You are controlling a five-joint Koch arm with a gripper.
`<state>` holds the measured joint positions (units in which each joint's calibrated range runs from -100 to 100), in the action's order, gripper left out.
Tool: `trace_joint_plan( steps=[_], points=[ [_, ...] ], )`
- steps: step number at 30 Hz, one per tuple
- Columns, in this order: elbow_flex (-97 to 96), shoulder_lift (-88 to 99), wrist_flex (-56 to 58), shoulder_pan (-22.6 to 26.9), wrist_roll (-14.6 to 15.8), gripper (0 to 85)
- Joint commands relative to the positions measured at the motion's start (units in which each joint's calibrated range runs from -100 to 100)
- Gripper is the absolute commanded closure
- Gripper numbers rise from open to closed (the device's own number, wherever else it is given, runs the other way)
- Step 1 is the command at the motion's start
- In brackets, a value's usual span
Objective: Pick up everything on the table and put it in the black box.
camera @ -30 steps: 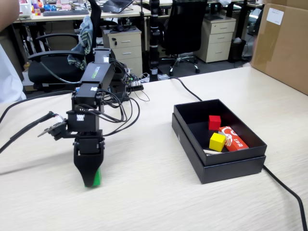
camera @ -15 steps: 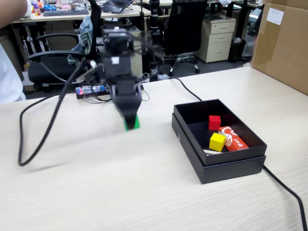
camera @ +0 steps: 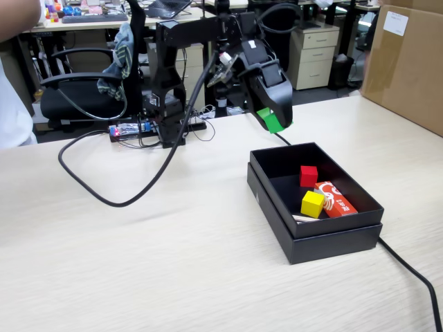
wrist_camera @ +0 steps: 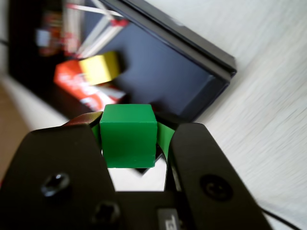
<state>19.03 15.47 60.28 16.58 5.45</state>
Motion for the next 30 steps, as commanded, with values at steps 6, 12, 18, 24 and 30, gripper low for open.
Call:
trace_joint_plan(
  steps=[6,12,18,24,30],
  points=[
    [9.7,-14.6,0.2,0.5,1.2,84.3],
    [11.4,-23.0,0.2,0.1,1.8,84.3],
    [10.8,-25.6,0.2,0.1,1.8,72.6],
    [9.7,-23.6,1.1,0.0,1.7,45.1],
    [11.8,-9.7,1.1,-0.7,1.6,42.2]
  ],
)
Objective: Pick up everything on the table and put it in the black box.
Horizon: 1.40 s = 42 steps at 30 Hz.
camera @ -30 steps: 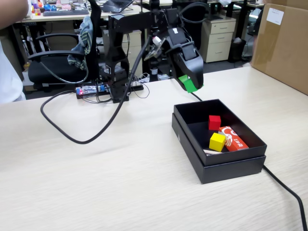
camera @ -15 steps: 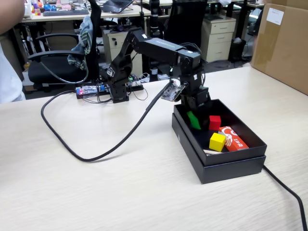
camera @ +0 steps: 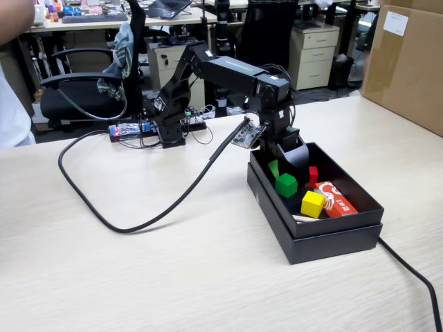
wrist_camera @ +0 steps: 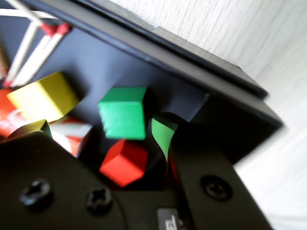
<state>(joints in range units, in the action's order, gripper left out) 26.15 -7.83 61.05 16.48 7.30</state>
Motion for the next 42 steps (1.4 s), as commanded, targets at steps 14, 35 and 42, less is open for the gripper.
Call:
trace_joint_plan(
  steps=[14,35,42],
  points=[
    [-22.3,63.2,-12.5,-13.7,-7.2,36.3],
    [-93.2,100.8,-52.6,-16.5,-7.4,36.6],
    [-112.3,102.3,-72.8,-17.7,-8.4,36.7]
  ],
)
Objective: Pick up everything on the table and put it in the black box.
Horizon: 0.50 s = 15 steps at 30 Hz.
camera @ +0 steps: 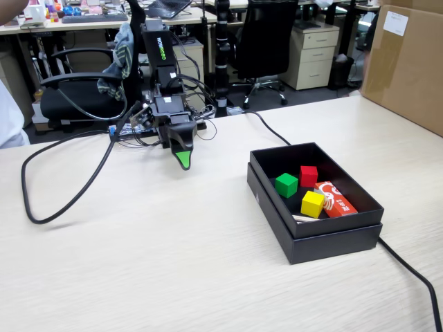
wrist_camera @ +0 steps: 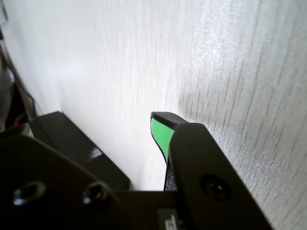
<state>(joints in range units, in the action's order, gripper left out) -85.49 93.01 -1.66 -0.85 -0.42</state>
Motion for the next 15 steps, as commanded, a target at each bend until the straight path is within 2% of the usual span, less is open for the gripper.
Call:
trace_joint_plan(
  steps=[1,5,15],
  points=[
    [-2.2,1.5,-11.3,-0.3,-0.6,36.7],
    [-10.5,2.7,-16.7,0.4,-0.6,36.6],
    [-11.9,-4.0,-16.3,-1.0,-1.2,35.8]
  ],
)
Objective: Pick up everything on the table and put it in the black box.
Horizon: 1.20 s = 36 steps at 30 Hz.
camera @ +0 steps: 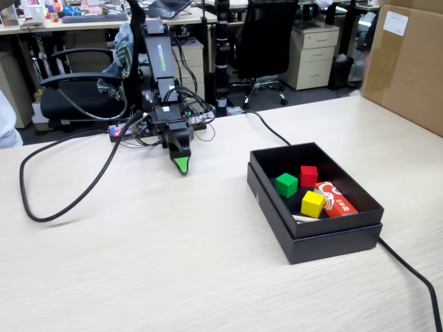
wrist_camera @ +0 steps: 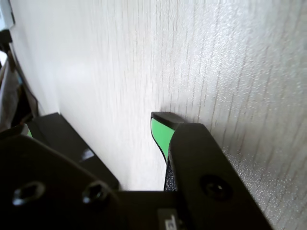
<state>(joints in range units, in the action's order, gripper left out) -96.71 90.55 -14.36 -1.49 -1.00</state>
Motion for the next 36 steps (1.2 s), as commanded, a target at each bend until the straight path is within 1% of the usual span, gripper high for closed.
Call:
trace_joint_plan(
  steps=[1,5,36],
  points=[
    [-0.7,-2.4,-3.5,-0.3,-0.7,35.8],
    [-0.7,-4.2,-3.4,-0.4,-0.7,36.8],
    [-0.7,-4.2,-3.4,-0.4,-0.7,36.8]
  ],
)
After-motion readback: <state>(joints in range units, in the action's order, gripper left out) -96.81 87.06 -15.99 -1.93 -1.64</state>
